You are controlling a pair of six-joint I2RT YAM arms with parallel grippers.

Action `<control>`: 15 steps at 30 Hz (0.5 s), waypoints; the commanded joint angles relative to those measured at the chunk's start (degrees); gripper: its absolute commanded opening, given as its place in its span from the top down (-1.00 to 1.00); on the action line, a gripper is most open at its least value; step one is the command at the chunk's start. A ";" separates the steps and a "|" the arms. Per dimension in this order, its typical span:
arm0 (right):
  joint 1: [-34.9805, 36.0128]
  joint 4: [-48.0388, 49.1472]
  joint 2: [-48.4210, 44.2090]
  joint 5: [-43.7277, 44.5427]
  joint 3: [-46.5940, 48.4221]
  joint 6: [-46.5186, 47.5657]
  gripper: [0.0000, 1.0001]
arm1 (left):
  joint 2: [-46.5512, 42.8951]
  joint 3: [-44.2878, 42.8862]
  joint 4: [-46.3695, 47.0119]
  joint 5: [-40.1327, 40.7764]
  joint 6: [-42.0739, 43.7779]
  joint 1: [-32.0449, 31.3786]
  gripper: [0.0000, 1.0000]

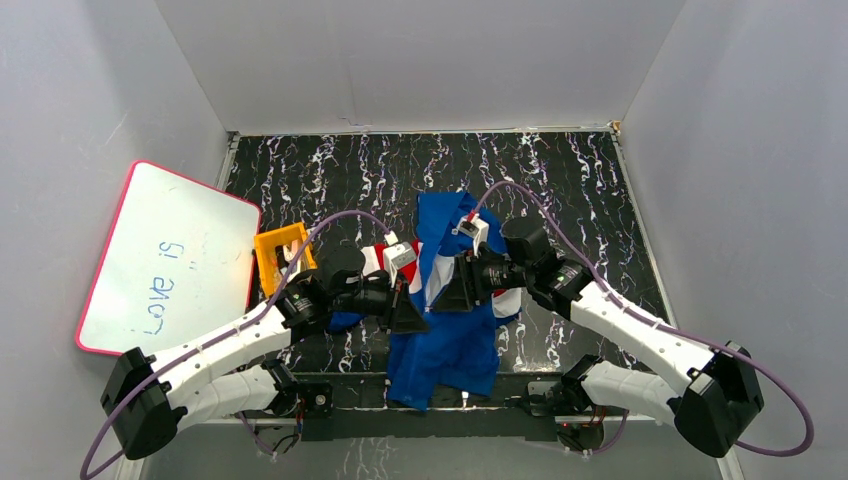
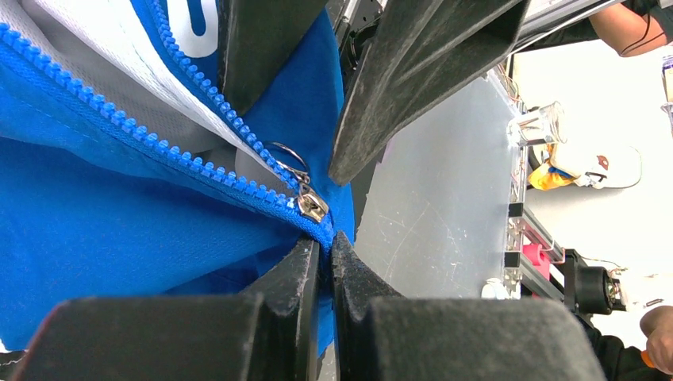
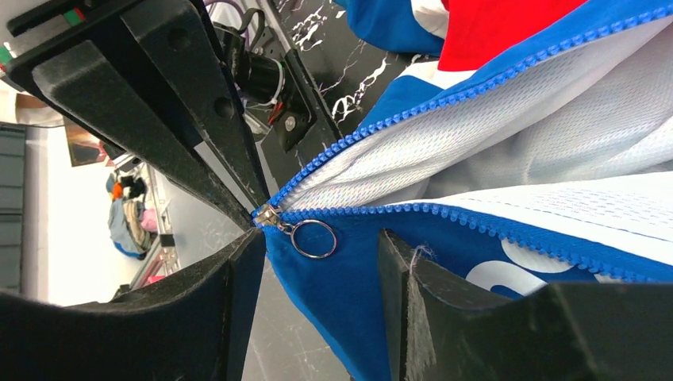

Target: Zip up the jacket

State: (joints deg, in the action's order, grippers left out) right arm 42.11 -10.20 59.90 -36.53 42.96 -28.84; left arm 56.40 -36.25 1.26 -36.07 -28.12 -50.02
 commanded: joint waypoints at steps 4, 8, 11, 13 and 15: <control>-0.13 9.64 -0.48 -4.10 -3.15 -4.82 -0.22 | -0.35 0.10 4.70 -2.15 -0.30 -0.17 1.00; -0.21 13.50 -1.35 -5.12 -4.75 -6.68 -0.21 | 0.23 0.30 5.97 -2.29 -0.70 -0.17 1.00; -0.28 15.41 -3.08 -4.83 -5.65 -8.19 -0.09 | 0.98 0.31 6.73 -2.51 -0.89 -0.17 1.00; -0.47 15.38 -3.78 -4.51 -5.78 -8.42 0.00 | 1.20 0.30 6.89 -2.67 -1.02 -0.19 1.00; -0.76 15.30 -4.74 -3.96 -6.01 -8.58 0.09 | 1.34 0.22 6.92 -2.82 -0.97 -0.17 1.00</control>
State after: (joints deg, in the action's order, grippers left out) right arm 41.95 0.62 57.89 -39.86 37.23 -36.10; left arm 57.87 -36.01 5.32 -36.69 -29.15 -50.02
